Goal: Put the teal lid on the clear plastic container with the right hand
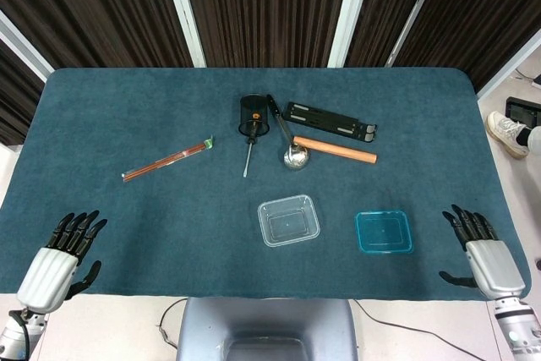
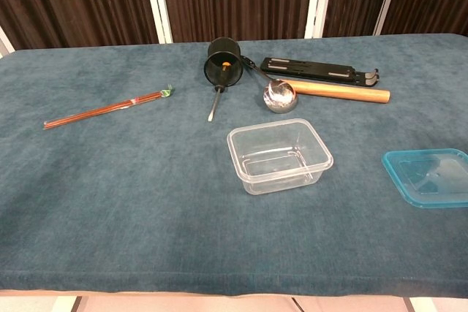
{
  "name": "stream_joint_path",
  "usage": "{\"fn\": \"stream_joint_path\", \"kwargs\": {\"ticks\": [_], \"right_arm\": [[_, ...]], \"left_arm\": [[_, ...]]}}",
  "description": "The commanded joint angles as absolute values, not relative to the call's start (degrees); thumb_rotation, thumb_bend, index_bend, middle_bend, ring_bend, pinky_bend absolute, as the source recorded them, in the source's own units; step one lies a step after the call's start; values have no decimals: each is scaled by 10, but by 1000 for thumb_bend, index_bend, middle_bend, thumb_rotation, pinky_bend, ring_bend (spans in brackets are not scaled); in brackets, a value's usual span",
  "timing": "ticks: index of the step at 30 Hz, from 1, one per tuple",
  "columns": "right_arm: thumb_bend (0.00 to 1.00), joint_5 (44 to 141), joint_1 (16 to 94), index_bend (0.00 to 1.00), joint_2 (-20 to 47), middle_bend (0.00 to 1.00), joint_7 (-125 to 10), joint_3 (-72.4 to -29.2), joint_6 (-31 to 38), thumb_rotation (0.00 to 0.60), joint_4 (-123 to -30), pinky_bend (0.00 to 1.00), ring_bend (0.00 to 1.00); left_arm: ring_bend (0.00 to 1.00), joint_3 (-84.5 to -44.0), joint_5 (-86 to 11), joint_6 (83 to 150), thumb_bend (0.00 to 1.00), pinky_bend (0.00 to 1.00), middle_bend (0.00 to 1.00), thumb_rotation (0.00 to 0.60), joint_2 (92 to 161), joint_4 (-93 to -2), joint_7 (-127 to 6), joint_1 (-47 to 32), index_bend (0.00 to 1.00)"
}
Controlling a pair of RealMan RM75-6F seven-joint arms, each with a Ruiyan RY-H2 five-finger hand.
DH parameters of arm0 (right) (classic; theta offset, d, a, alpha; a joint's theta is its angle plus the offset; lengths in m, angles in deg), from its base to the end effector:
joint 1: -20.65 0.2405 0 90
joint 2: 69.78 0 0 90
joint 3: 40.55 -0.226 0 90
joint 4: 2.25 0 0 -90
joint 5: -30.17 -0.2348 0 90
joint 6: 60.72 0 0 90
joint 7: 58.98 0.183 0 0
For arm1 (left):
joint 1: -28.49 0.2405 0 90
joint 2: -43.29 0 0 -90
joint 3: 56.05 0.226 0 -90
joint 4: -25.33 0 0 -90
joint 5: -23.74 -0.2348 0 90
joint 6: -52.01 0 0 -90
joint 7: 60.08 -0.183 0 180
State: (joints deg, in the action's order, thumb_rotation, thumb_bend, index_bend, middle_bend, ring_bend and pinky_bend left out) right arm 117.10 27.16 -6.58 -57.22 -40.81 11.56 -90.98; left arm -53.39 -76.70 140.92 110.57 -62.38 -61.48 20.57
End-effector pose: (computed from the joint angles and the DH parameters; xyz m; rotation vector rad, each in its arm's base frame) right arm -0.3242 -0.2135 0.0912 1.5590 -1.0393 0.7136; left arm -0.2564 0.2059 0.0904 -1.6610 -0.7452 -1.0232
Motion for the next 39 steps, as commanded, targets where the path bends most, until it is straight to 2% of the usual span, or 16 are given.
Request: {"fn": "stream_joint_path", "kwargs": {"ticks": [1, 5, 10, 17, 39], "right_arm": [[187, 1131, 335, 0, -76, 0, -571, -419, 9, 600, -900, 0, 0], [187, 1126, 351, 0, -76, 0, -575, -422, -16, 600, -898, 0, 0], [187, 1093, 414, 0, -71, 0, -623, -426, -123, 600, -899, 0, 0], [187, 1042, 464, 0, -68, 0, -640, -433, -201, 600, -904, 0, 0], [187, 929, 535, 0, -17, 0, -759, -416, -234, 600, -892, 0, 0]], "left_arm": [[0, -534, -766, 1409, 442, 12, 0, 600, 1106, -623, -616, 206, 0], [0, -533, -767, 1409, 442, 13, 0, 600, 1106, -624, -615, 206, 0], [0, -534, -768, 1409, 443, 16, 0, 600, 1108, -625, -620, 205, 0], [0, -534, -765, 1409, 442, 17, 0, 600, 1109, -625, -624, 205, 0], [0, -536, -756, 1405, 441, 16, 0, 600, 1109, -628, -626, 205, 0]]}}
